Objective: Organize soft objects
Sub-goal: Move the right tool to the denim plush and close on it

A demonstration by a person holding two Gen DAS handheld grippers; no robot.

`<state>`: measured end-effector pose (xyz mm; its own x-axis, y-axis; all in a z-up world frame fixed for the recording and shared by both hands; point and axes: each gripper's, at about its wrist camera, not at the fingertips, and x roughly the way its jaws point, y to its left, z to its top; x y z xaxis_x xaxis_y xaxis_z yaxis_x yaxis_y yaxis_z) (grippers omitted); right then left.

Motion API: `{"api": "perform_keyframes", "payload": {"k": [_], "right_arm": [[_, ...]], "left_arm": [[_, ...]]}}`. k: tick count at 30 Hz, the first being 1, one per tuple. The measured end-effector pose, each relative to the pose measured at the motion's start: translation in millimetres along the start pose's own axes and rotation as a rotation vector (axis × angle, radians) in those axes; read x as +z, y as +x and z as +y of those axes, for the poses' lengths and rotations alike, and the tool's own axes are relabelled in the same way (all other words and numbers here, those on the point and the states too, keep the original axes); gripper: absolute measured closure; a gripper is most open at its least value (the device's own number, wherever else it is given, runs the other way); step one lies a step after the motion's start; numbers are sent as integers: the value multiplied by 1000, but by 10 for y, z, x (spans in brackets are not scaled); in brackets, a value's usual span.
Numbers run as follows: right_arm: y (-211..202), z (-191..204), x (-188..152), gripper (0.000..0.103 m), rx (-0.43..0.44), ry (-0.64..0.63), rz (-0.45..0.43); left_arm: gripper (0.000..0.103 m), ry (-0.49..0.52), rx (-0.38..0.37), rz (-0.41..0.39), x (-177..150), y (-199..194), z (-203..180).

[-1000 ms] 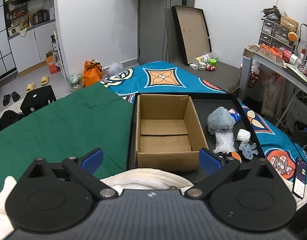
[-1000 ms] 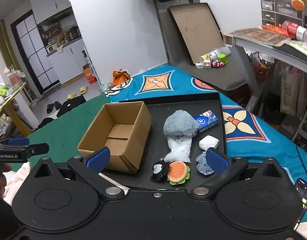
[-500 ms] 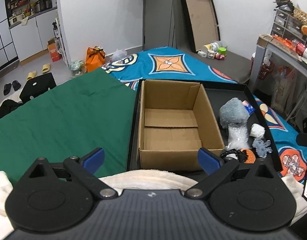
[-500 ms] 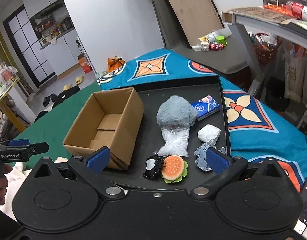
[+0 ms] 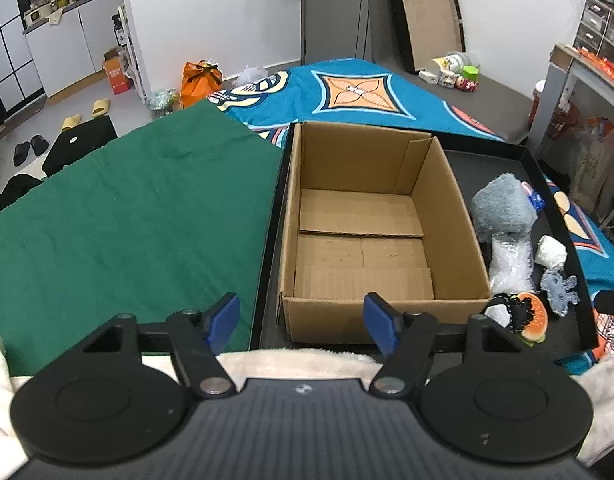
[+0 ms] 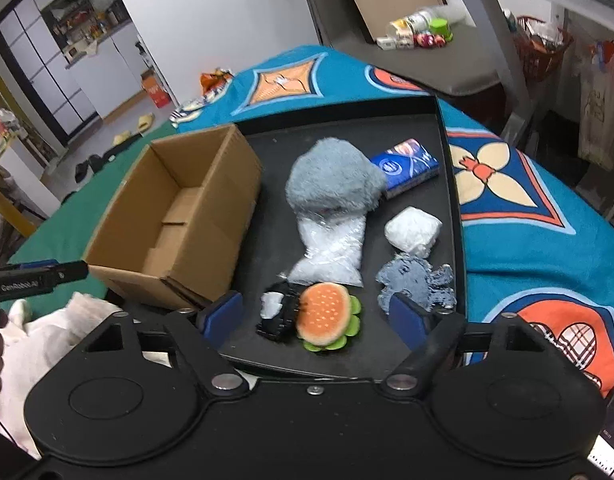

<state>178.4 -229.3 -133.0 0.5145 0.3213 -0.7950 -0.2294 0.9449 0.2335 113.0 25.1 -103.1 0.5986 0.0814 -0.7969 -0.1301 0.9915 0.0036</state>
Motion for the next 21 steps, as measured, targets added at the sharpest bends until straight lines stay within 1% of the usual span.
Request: {"api": "perform_keyframes", "payload": {"k": [2, 8, 17, 21], "right_arm": [[77, -68, 11, 31, -9, 15, 16], [277, -260, 65, 36, -49, 59, 50], [549, -382, 97, 36, -91, 65, 84], [669, -398, 107, 36, -115, 62, 96]], "left_arm": [[43, 0, 0, 11, 22, 61, -17], [52, -5, 20, 24, 95, 181, -51], [64, -2, 79, 48, 193, 362, -103], [66, 7, 105, 51, 224, 454, -134]]}}
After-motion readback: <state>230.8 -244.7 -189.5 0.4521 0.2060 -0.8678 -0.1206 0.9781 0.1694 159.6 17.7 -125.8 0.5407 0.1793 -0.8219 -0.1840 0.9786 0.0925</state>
